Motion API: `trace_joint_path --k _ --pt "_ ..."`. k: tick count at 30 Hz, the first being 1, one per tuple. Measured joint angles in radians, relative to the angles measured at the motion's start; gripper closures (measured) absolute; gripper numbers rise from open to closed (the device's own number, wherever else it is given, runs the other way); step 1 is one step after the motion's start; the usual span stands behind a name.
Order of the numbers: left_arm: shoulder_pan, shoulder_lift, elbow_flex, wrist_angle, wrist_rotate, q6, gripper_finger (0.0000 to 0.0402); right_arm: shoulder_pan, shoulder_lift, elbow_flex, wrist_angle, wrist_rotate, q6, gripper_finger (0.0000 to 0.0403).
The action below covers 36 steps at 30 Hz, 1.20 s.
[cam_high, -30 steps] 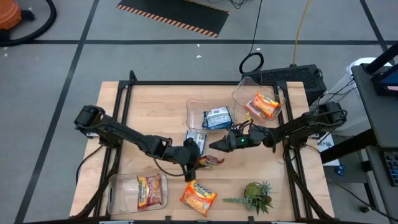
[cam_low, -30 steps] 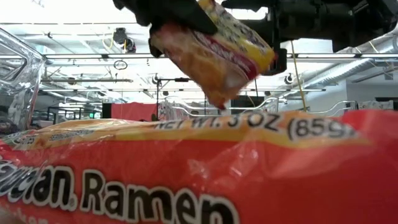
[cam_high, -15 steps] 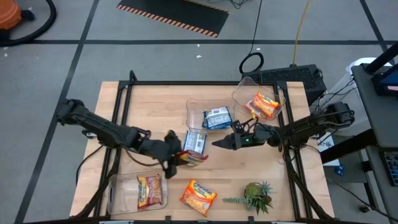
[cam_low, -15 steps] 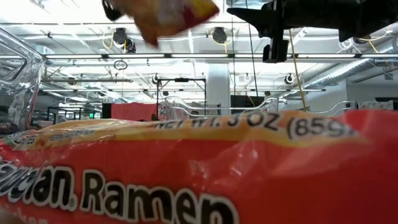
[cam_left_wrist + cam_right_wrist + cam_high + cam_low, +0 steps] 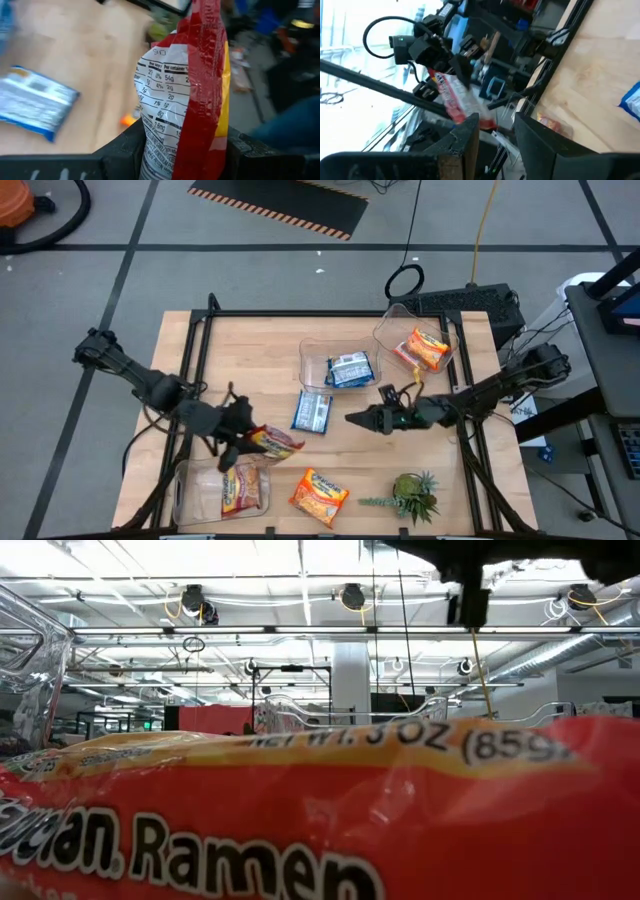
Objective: Sort Maruchan noodles
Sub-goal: Stack the red noodle pack on top of the other red noodle pack into the bottom transparent bin
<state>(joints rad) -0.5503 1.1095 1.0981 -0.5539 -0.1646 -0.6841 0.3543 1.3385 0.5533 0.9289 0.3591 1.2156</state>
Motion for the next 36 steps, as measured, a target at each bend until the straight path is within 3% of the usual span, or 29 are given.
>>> trace_joint_path --k 6,11,14,21,27,31,36 --pt "-0.05 -0.047 0.0 -0.005 0.169 -0.039 0.025 0.089 0.0 0.0 -0.038 0.238 0.028 0.0284" --pt "-0.125 -0.061 0.0 -0.005 0.294 -0.156 0.025 0.114 0.0 0.011 -0.041 0.351 0.083 0.0284" --pt "-0.19 -0.062 0.0 -0.007 0.308 -0.188 0.025 0.119 0.001 0.044 -0.036 0.401 0.061 0.0284" --pt "-0.299 -0.056 0.0 -0.162 0.296 -0.192 0.025 0.119 0.001 0.127 -0.11 0.451 -0.003 0.0284" --pt "-0.309 -0.055 -0.002 -0.291 0.294 -0.207 0.025 0.119 0.001 0.153 -0.119 0.458 -0.006 0.0284" --pt "-0.297 -0.054 -0.053 -0.249 0.293 -0.174 0.025 0.119 0.001 0.154 -0.118 0.458 0.01 0.0284" --pt "-0.288 -0.053 -0.189 -0.083 0.342 -0.191 0.025 0.122 0.001 0.154 -0.118 0.482 0.028 0.0284"
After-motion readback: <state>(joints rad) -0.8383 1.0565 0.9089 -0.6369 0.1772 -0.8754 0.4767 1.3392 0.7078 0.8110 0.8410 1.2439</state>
